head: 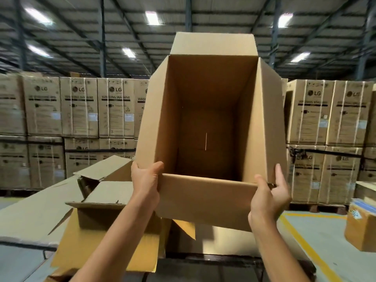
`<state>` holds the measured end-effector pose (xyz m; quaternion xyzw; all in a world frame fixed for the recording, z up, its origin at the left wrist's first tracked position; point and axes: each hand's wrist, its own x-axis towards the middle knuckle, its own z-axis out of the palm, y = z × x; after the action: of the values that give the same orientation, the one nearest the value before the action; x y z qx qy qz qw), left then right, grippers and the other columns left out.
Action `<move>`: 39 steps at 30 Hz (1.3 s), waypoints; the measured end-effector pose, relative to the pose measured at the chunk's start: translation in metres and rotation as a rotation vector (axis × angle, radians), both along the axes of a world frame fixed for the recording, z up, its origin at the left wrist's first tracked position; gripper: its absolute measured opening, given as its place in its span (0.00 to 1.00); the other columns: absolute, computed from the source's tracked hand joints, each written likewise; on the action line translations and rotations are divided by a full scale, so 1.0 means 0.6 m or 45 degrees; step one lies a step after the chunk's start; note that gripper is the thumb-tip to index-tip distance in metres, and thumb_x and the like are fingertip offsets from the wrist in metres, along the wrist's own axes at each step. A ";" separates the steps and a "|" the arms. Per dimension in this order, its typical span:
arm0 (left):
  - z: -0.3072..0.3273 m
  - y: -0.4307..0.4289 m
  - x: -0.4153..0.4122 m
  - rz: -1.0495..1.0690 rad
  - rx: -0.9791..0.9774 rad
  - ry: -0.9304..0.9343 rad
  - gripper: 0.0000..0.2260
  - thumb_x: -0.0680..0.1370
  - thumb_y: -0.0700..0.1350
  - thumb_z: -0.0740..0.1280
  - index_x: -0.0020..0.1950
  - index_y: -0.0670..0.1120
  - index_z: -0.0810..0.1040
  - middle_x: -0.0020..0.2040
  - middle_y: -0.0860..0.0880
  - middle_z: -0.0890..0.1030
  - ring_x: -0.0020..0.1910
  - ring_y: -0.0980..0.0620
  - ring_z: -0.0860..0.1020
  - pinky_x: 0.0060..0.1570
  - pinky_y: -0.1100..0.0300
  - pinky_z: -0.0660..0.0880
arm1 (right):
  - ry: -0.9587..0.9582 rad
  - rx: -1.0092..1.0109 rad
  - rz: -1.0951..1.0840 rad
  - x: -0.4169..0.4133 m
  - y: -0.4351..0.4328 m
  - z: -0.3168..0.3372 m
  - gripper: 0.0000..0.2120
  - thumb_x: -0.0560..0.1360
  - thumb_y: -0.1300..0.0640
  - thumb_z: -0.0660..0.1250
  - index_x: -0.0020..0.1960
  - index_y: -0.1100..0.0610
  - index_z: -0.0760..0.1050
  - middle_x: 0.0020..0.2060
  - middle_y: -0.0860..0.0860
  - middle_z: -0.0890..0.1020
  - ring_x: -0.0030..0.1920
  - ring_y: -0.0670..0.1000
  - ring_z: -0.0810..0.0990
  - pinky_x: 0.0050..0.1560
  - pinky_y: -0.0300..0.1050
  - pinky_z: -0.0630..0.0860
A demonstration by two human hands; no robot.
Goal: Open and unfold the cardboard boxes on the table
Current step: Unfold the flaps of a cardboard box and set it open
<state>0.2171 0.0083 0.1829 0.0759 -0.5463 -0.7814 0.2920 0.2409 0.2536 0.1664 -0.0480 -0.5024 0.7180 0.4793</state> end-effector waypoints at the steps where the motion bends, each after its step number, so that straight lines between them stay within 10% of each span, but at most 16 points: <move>1: 0.006 -0.021 0.004 0.001 0.017 0.028 0.31 0.71 0.41 0.74 0.72 0.47 0.67 0.61 0.43 0.75 0.55 0.47 0.75 0.53 0.48 0.74 | 0.023 0.006 0.021 0.002 -0.019 0.012 0.30 0.74 0.66 0.69 0.74 0.54 0.71 0.69 0.48 0.76 0.67 0.48 0.74 0.63 0.38 0.69; 7: 0.049 -0.166 0.012 0.052 0.090 0.200 0.40 0.71 0.41 0.77 0.77 0.46 0.59 0.64 0.47 0.72 0.61 0.47 0.73 0.60 0.46 0.74 | 0.099 -0.029 0.127 -0.022 -0.169 0.069 0.29 0.72 0.66 0.70 0.72 0.52 0.73 0.67 0.47 0.77 0.63 0.47 0.76 0.50 0.24 0.70; 13: 0.088 -0.352 -0.040 -0.042 -0.006 0.372 0.42 0.64 0.46 0.80 0.74 0.47 0.63 0.64 0.44 0.75 0.62 0.47 0.75 0.63 0.48 0.74 | 0.032 -0.176 0.221 -0.103 -0.360 0.087 0.28 0.73 0.62 0.70 0.72 0.47 0.73 0.68 0.48 0.76 0.67 0.54 0.75 0.64 0.58 0.77; 19: 0.081 -0.519 -0.151 -0.007 -0.071 0.323 0.33 0.72 0.38 0.72 0.74 0.49 0.63 0.61 0.45 0.74 0.57 0.48 0.74 0.57 0.48 0.72 | -0.046 -0.216 0.320 -0.213 -0.513 0.064 0.27 0.74 0.61 0.71 0.71 0.48 0.73 0.67 0.47 0.76 0.63 0.52 0.76 0.62 0.51 0.78; 22: 0.060 -0.562 -0.202 -0.029 -0.069 0.244 0.39 0.65 0.43 0.72 0.75 0.50 0.63 0.63 0.44 0.74 0.60 0.46 0.73 0.54 0.50 0.72 | -0.092 -0.195 0.325 -0.259 -0.545 0.050 0.27 0.75 0.63 0.70 0.71 0.49 0.74 0.63 0.46 0.76 0.58 0.48 0.75 0.49 0.35 0.75; 28: 0.003 -0.603 -0.310 -0.163 -0.148 -0.046 0.19 0.73 0.43 0.70 0.61 0.44 0.71 0.51 0.44 0.75 0.48 0.48 0.71 0.38 0.57 0.67 | -0.436 -0.025 0.401 -0.348 -0.555 0.030 0.31 0.75 0.62 0.71 0.76 0.50 0.66 0.70 0.53 0.72 0.65 0.57 0.75 0.62 0.57 0.78; 35: -0.083 -0.615 -0.411 0.019 -0.562 -0.515 0.14 0.80 0.49 0.64 0.60 0.41 0.71 0.54 0.41 0.77 0.48 0.44 0.75 0.34 0.55 0.68 | -0.723 0.227 0.527 -0.425 -0.548 -0.001 0.13 0.76 0.69 0.67 0.57 0.58 0.81 0.48 0.56 0.82 0.43 0.52 0.80 0.37 0.43 0.78; 39: -0.121 -0.622 -0.444 0.045 -0.762 -0.579 0.10 0.80 0.47 0.63 0.49 0.40 0.76 0.46 0.41 0.82 0.41 0.45 0.79 0.37 0.55 0.75 | -0.841 0.466 0.598 -0.442 -0.550 -0.025 0.11 0.76 0.69 0.67 0.54 0.58 0.82 0.50 0.55 0.82 0.50 0.53 0.80 0.48 0.46 0.82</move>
<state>-0.0492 -0.3648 0.1103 0.1684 -0.7999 -0.5452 0.1859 -0.0244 -0.0764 0.1514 -0.0738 -0.7445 0.6530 0.1177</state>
